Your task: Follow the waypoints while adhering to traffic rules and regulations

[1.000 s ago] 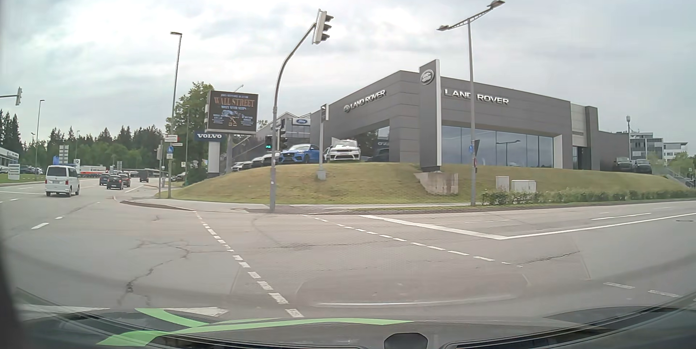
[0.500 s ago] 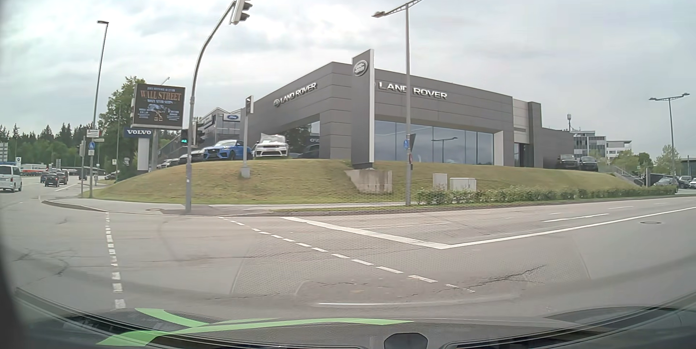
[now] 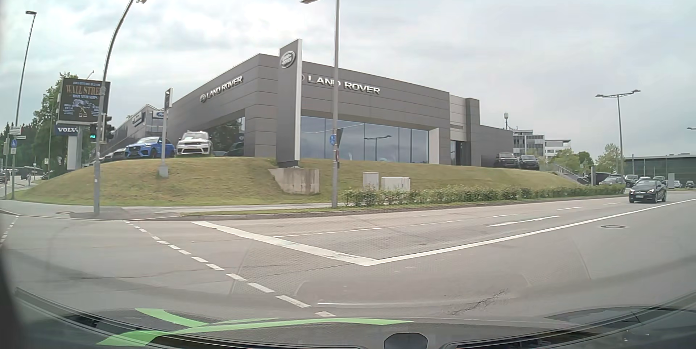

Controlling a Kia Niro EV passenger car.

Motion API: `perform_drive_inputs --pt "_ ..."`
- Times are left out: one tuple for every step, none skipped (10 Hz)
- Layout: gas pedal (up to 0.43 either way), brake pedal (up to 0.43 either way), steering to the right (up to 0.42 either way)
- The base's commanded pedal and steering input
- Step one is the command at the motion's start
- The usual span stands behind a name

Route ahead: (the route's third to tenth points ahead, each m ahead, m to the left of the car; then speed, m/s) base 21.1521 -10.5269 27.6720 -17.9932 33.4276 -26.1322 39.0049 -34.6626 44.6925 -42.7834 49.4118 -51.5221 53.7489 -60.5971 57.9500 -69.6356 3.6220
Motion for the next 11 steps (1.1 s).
perform_drive_inputs --pt "0.079 0.0 0.365" --pt "0.079 0.0 0.364" --pt "0.079 0.0 0.365" --pt "0.079 0.0 0.366" --pt "0.079 0.0 0.369" --pt "0.079 0.0 0.369" --pt "0.079 0.0 0.37" --pt "0.079 0.0 0.369" --pt "0.079 0.0 0.367" --pt "0.079 0.0 0.363" --pt "0.079 0.0 0.357"
